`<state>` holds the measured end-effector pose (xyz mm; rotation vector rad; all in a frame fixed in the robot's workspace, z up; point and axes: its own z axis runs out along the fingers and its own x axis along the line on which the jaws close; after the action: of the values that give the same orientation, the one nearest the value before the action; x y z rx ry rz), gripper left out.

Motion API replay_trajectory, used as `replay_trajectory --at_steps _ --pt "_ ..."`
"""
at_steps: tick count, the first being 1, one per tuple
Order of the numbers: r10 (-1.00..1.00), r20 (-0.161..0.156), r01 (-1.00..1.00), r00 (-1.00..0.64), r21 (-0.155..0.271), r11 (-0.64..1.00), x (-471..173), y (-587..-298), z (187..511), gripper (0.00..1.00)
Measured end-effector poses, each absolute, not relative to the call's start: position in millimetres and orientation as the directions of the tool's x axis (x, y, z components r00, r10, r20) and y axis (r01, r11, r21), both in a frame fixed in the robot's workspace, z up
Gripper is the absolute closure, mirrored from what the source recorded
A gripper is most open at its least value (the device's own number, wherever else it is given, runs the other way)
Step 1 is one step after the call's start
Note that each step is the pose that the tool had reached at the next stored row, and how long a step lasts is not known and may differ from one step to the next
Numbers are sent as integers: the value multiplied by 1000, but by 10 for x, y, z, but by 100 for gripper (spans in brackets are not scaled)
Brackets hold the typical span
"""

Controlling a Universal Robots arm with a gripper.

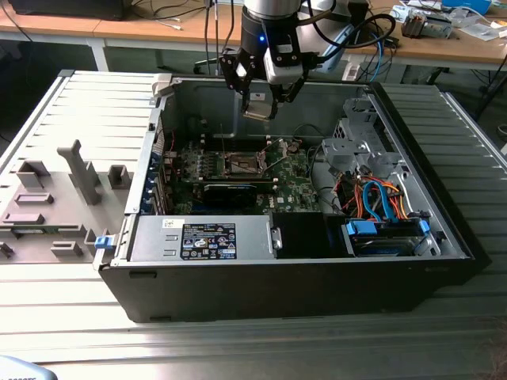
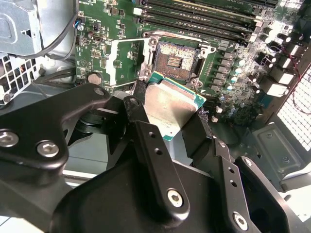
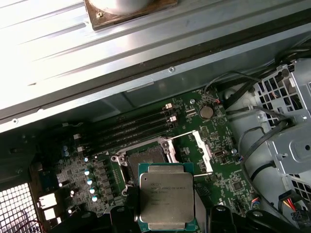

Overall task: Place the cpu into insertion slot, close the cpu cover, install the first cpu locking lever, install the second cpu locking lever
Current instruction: 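Place the cpu into insertion slot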

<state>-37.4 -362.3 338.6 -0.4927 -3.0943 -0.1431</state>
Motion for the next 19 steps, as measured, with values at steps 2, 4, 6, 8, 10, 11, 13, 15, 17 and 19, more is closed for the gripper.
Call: replay_trajectory --at_steps 2,4,6,8,10,11,13,15,17,19 --pt "311 19 311 -950 89 946 -374 -3623 3386 46" --pt "312 19 312 -950 89 946 -374 -3623 3385 46" --pt "313 19 313 -950 89 945 -374 -3623 3385 46" --pt "314 19 315 -949 89 945 -374 -3623 3385 46" --pt "316 19 316 -949 89 945 -374 -3623 3385 46" --pt "317 19 317 -948 89 944 -374 -3623 3384 46" --pt "318 19 318 -948 89 944 -374 -3623 3384 46" --pt "319 19 320 -947 89 943 -374 -3623 3384 46" --pt "320 19 321 -947 89 943 -374 -3623 3384 46" --pt "321 19 322 -947 89 943 -374 -3623 3384 46"
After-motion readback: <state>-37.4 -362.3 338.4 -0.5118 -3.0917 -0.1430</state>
